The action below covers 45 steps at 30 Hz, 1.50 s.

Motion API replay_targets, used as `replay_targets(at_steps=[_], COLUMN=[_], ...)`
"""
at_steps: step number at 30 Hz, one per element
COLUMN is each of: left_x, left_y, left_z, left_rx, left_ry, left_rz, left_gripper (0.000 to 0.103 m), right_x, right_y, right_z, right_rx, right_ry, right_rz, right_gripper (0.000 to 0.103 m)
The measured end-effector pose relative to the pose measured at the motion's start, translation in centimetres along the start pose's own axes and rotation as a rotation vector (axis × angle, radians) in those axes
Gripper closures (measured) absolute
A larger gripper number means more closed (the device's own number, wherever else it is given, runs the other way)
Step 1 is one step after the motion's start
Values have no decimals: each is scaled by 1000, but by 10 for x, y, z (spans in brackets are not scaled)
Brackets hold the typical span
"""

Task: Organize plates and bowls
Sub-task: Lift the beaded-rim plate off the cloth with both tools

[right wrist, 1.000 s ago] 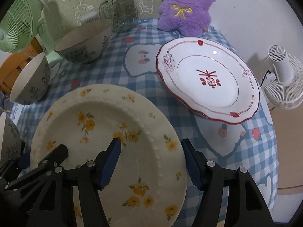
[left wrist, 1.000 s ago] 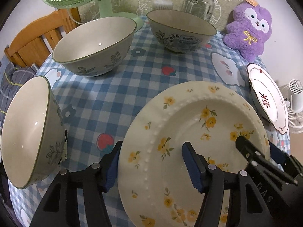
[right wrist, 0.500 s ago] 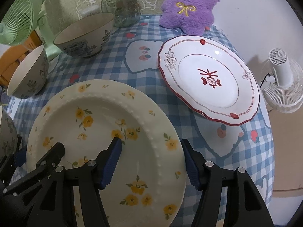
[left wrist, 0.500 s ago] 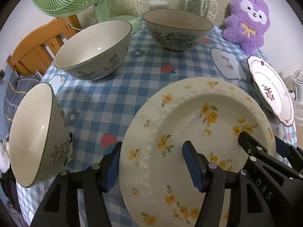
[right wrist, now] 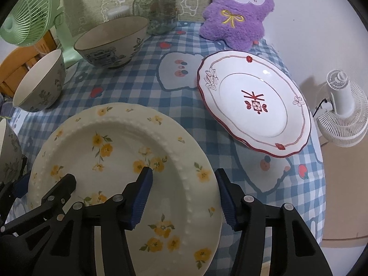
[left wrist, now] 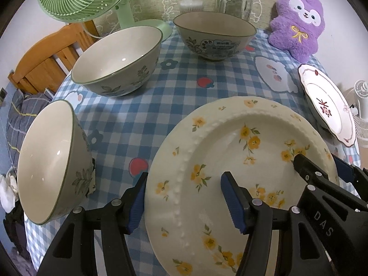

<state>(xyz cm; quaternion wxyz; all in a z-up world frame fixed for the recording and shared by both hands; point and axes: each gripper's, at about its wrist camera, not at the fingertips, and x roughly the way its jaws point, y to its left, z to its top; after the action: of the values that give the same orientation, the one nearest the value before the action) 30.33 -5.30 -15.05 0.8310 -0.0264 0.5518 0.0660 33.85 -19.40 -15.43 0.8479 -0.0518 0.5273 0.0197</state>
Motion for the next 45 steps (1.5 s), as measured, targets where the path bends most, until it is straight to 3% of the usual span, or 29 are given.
replay_targets(at_steps=[21,45], left_x=[-40,-95], left_y=[-3,-52], left_z=[-2,-29], left_rx=[2,80], left_ry=[-40,-102], left_rz=[5,-41], left_gripper=[40,40], right_x=[-45,-108], right_y=[-7,-68], right_z=[-2,-43], right_rx=[-2,105], right_ry=[-40,-97], right_rz=[12,-27], right_gripper=[45,47])
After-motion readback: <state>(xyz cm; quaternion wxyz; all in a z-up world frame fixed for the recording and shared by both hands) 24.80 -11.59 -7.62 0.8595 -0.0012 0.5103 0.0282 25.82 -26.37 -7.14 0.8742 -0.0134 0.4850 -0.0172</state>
